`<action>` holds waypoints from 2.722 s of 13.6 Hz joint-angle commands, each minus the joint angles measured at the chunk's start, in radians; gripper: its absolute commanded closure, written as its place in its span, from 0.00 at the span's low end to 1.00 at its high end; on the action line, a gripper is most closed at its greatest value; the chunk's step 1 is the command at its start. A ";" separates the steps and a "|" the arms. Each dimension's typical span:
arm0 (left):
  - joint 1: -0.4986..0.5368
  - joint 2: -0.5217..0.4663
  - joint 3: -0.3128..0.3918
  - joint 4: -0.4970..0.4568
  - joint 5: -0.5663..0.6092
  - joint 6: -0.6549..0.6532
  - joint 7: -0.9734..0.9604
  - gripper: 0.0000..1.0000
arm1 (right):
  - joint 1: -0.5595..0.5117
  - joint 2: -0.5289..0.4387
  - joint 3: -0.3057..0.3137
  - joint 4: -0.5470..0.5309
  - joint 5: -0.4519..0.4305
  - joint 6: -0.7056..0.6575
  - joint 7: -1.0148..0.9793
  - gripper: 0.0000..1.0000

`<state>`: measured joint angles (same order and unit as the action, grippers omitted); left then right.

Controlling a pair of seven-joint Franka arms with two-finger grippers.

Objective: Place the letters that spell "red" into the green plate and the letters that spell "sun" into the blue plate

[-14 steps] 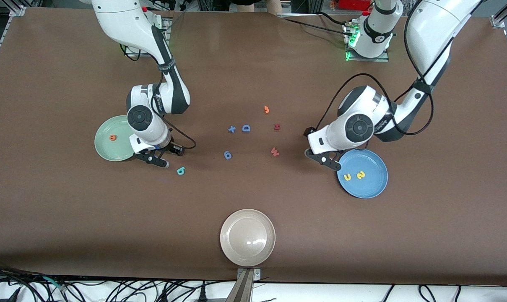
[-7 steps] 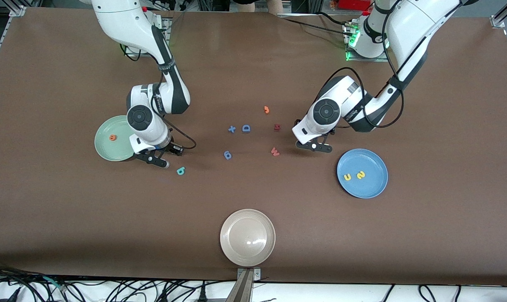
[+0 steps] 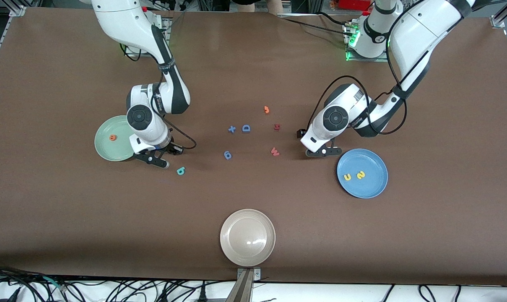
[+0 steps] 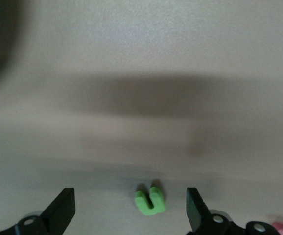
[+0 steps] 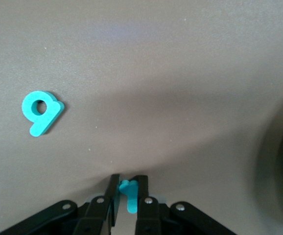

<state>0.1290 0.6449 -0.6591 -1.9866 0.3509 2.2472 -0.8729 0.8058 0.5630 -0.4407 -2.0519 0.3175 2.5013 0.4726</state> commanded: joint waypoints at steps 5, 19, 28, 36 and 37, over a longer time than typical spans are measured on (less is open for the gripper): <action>-0.003 0.030 -0.011 -0.011 0.010 0.020 -0.132 0.02 | -0.002 -0.072 -0.053 0.015 0.020 -0.131 -0.046 1.00; -0.012 0.047 -0.011 -0.009 0.010 0.020 -0.169 0.48 | 0.000 -0.204 -0.379 -0.177 0.021 -0.256 -0.532 1.00; -0.015 0.042 -0.011 0.005 0.011 0.009 -0.156 0.87 | -0.002 -0.101 -0.328 -0.223 0.079 -0.110 -0.542 1.00; 0.000 0.021 -0.030 0.239 0.011 -0.310 0.046 0.86 | 0.000 -0.124 -0.314 -0.217 0.118 -0.110 -0.557 0.17; 0.007 0.021 -0.025 0.262 0.014 -0.331 0.092 0.86 | 0.000 -0.144 -0.316 -0.209 0.118 -0.131 -0.555 0.14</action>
<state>0.1180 0.6711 -0.6846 -1.7671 0.3503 1.9702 -0.8760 0.8012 0.4694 -0.7486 -2.2605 0.4127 2.3924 -0.0552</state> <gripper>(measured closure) 0.731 0.269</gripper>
